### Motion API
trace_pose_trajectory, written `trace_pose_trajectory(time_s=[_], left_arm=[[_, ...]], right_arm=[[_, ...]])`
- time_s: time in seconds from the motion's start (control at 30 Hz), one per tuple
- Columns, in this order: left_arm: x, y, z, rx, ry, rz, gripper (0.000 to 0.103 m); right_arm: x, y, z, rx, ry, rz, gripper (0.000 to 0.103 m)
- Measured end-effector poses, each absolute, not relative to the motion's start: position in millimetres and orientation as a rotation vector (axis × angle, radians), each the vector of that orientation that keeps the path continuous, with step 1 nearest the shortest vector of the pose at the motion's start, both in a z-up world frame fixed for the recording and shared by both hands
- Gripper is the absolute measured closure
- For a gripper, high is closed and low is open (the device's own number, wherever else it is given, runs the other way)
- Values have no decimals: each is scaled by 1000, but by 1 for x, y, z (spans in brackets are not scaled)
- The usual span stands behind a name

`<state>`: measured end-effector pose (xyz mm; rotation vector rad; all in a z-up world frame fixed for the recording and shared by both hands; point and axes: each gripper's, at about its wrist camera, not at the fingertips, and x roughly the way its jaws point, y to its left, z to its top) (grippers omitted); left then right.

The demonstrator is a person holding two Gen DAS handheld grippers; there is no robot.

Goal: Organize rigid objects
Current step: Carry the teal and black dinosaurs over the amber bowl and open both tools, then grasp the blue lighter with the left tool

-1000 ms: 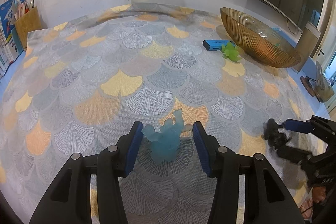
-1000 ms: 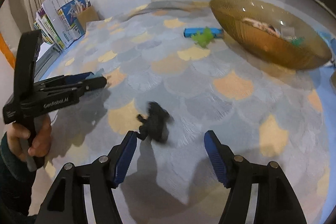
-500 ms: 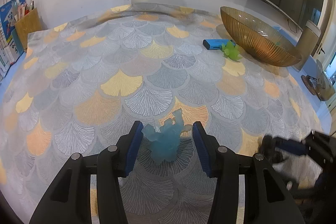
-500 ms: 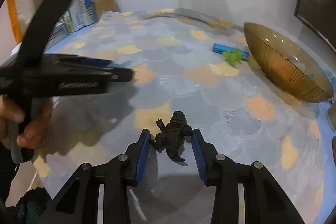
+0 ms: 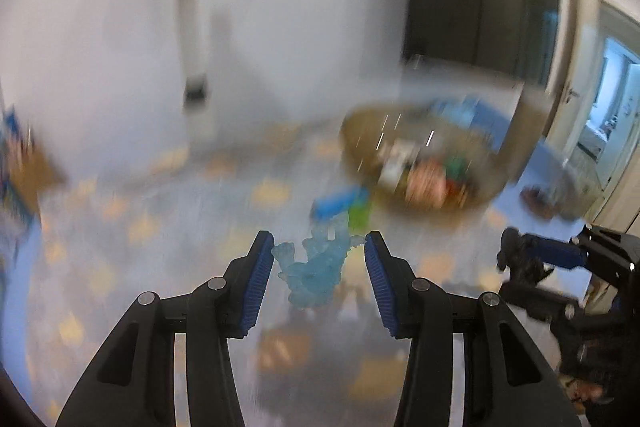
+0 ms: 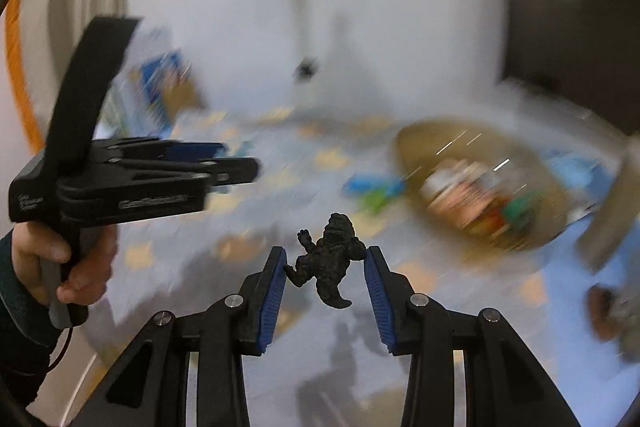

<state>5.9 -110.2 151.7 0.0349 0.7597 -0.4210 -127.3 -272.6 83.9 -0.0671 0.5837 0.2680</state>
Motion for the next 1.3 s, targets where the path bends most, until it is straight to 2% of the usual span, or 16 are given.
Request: trace_pose_trajectory(time_s=[0.17, 0.3, 0.43, 0.7, 0.77, 0.9, 0.93, 0.97, 1.0, 1.03, 1.3], left_arm=[[32, -142, 232, -21, 563, -515, 59], [63, -173, 259, -47, 514, -570, 59], [99, -211, 228, -45, 610, -586, 58], [132, -253, 125, -90, 923, -649, 58], [136, -252, 118, -145, 983, -697, 58], [133, -253, 128, -125, 944, -696, 57], [131, -254, 130, -108, 929, -692, 50], [128, -253, 131, -94, 924, -690, 33], [128, -253, 132, -88, 925, -679, 26], [126, -250, 133, -87, 924, -664, 22], [114, -180, 172, -221, 894, -588, 22]], right_arm=[[-113, -333, 159, -50, 451, 89, 64], [-107, -380, 200, 53, 339, -32, 64], [-80, -415, 197, 163, 360, -128, 64], [-21, -439, 129, 220, 619, -270, 64], [-14, -445, 116, 242, 662, -269, 64], [-13, -452, 112, 282, 671, -236, 63], [-17, -451, 111, 275, 678, -236, 56], [-16, -450, 109, 262, 695, -233, 48], [-13, -450, 108, 253, 708, -235, 37], [-16, -450, 108, 254, 706, -246, 37], [-48, -444, 140, 322, 636, -185, 36]])
